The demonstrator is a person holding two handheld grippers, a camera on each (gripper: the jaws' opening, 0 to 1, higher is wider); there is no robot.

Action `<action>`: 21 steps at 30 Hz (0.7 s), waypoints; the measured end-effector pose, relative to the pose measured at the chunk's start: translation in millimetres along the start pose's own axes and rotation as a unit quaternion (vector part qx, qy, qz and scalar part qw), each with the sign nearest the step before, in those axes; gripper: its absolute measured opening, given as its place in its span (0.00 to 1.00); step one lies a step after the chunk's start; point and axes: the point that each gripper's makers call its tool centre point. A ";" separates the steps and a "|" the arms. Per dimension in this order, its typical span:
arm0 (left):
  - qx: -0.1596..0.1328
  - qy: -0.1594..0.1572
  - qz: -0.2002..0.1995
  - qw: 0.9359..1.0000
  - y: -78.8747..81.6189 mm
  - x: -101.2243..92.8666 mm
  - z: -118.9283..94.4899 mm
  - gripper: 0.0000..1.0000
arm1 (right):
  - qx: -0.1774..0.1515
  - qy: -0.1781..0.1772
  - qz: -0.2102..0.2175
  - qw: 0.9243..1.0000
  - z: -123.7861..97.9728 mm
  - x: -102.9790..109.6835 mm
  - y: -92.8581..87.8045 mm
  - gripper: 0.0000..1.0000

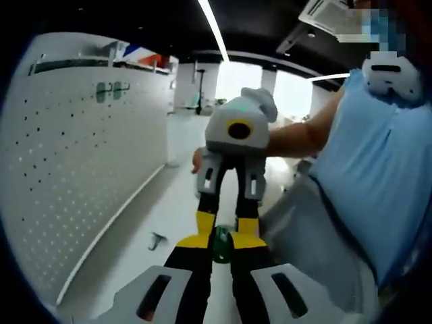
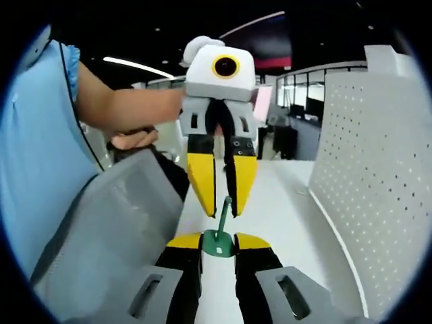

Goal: Insert the hook assembly into the mounting plate slot until the hook locks in place.

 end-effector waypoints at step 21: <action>0.097 -0.026 0.024 0.995 -24.1 -6.5 22.6 0.07 | 0.067 0.030 -0.038 0.997 4.8 9.6 -20.4 0.16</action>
Point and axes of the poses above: the point that each gripper's makers call its tool centre point, and the gripper's own axes: z roughly forward along the fingers, x roughly to its left, y roughly out of its top, and after that the axes turned 12 degrees about -y, right-handed
